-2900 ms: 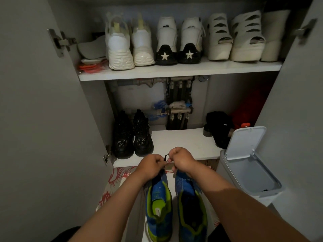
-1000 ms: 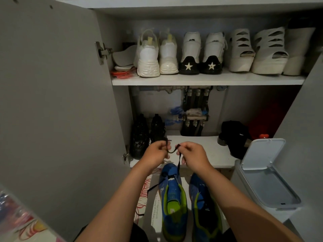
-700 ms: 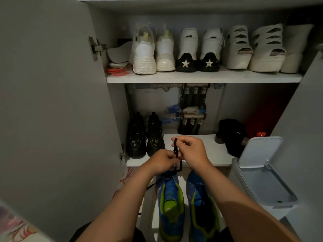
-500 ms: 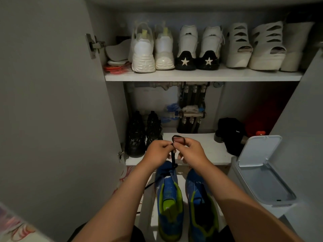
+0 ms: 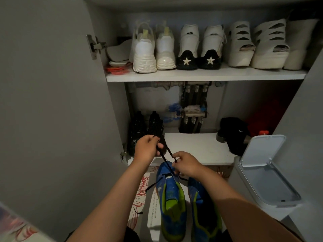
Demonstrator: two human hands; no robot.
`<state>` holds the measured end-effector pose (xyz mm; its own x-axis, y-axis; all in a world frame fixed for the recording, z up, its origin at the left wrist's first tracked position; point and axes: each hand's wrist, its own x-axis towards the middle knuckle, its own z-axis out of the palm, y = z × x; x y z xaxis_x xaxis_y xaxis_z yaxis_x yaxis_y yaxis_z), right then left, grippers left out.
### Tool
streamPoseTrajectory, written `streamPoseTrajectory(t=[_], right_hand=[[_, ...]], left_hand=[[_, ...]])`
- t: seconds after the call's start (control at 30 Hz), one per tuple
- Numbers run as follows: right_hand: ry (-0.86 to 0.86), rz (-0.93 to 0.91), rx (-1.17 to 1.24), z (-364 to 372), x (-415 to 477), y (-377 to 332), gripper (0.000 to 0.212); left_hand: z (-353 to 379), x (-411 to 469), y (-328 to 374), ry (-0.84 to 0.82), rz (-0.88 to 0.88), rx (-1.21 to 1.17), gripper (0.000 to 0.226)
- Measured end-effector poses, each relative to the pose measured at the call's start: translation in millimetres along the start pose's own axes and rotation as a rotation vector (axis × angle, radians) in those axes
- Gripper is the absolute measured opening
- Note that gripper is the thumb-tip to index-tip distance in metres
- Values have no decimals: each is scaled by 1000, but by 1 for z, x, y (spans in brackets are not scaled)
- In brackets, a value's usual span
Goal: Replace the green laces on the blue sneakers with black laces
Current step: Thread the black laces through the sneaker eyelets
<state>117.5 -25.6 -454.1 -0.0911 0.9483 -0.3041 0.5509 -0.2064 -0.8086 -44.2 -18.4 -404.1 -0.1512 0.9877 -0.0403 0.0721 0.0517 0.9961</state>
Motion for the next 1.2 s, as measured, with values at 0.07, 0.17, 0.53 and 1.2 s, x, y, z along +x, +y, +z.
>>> streamPoseTrajectory(t=[0.07,0.17,0.53,1.2], right_hand=[[72,-21,-24,-2,6,6,17],[242,-43,-32,-7,11,8,21],[380,-16,461,-23,3,-10,22],[53,-159,236,-26,-10,-23,15]], left_hand=[[-6,0,0,-2,-47,-46,13],[-13,0,2,-34,-85,-92,12],[-30,-2,-20,-888,-296,572,48],[-18,9,-24,-410,172,567,18]])
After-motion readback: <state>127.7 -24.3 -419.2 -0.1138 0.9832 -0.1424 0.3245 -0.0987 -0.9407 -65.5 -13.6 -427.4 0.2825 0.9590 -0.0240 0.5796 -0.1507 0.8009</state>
